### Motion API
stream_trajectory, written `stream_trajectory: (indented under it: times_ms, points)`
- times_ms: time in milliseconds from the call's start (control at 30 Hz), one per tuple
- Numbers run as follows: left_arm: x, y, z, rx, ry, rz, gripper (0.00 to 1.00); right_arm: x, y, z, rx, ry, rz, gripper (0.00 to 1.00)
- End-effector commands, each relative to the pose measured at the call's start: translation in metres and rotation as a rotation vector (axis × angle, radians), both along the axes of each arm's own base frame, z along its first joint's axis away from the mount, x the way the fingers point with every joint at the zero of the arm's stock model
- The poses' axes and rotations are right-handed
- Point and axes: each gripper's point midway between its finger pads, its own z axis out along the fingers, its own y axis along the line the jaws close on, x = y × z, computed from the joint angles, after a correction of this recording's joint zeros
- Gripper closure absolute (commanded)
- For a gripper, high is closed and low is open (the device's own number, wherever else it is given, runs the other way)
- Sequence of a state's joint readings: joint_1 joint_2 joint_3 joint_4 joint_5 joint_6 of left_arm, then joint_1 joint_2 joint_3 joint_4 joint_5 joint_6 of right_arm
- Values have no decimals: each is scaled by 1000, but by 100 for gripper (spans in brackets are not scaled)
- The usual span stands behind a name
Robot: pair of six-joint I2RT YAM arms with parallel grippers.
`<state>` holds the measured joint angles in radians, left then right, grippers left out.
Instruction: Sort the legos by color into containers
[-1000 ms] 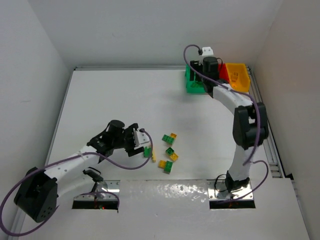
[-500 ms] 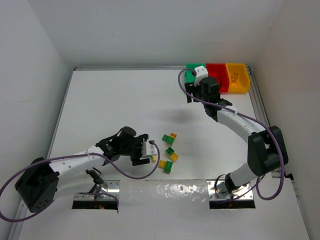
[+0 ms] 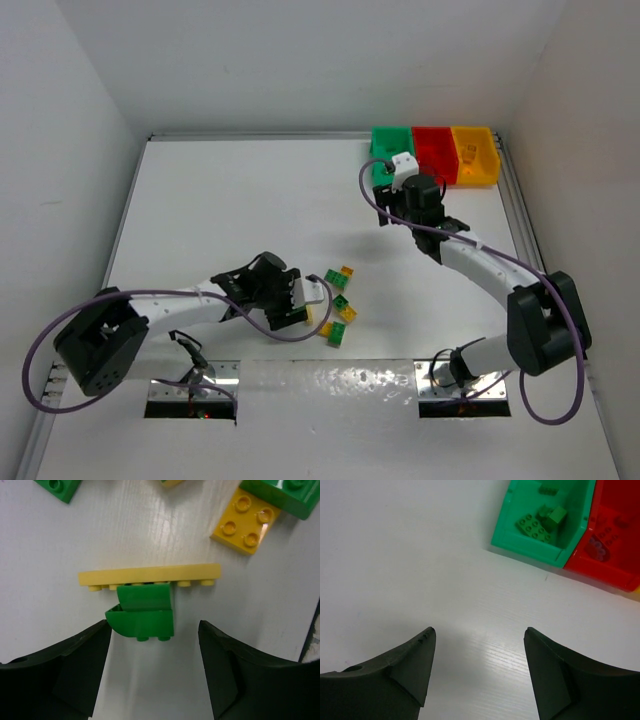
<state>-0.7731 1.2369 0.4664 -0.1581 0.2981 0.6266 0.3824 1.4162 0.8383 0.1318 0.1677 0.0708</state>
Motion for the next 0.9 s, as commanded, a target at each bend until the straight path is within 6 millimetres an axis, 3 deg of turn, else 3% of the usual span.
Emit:
stream_trajectory:
  times_ms: [0, 400, 533, 700, 867]
  points:
    - [14, -13, 7, -16, -1, 48, 32, -4, -2, 8, -9, -36, -4, 30]
    - [25, -7, -5, 28, -37, 96, 40, -18, -8, -4, -42, -15, 11, 31]
    - [27, -8, -2, 26, -70, 57, 32, -20, -6, -8, -41, -4, 25, 31]
    - [36, -10, 3, 30, -122, 31, 32, -21, -8, -10, -52, 3, 21, 31]
    - [29, -10, -2, 41, -102, -19, 41, -23, -11, -13, -75, 11, 22, 31]
